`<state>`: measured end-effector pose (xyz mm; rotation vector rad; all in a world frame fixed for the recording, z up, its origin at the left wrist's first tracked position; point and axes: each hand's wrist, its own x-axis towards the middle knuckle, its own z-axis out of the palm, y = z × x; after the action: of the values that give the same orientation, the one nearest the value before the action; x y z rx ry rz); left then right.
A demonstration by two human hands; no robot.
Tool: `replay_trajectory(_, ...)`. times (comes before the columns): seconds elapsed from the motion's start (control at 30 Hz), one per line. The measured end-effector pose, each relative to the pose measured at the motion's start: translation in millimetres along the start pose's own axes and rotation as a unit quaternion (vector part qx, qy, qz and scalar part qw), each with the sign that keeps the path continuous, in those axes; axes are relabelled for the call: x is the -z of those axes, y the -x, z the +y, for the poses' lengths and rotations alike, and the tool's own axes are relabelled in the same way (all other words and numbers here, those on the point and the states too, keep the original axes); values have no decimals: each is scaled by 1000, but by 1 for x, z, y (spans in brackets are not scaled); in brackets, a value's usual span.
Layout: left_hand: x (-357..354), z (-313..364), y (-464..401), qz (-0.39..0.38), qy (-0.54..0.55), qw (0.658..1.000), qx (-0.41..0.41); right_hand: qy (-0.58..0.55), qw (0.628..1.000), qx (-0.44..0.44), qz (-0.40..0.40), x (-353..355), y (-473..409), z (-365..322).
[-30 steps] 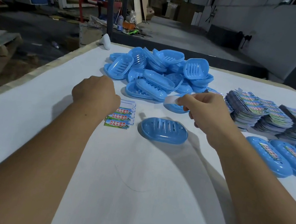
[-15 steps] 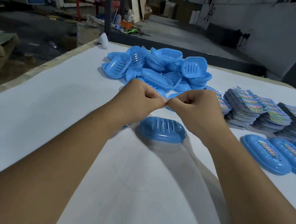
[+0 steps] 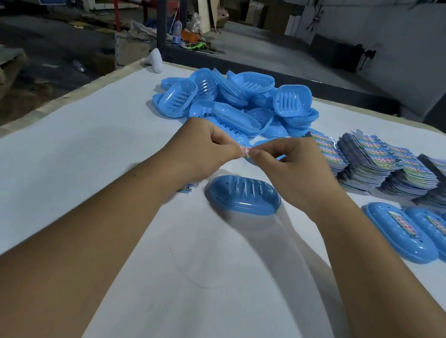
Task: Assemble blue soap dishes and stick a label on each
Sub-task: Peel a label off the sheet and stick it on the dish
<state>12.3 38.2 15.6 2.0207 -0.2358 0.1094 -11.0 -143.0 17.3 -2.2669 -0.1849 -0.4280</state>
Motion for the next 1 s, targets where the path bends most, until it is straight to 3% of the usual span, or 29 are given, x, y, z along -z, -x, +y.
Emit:
replay_trajectory(0.13,-2,-1,-2,5,-15,1000,-3,3,997,-61,45,5,-4,6)
replay_trajectory(0.47,0,-1,-1,4,-9,1000,4,-22,992,-111,52,10,-5,10)
replay_trajectory(0.8,-2,1,-1,14,-15,999,33,-58,987,-151,15,14,-6,7)
replay_trajectory(1.0,-3,-3,2,-12,-61,997,50,-37,974,-206,-83,23,-3,3)
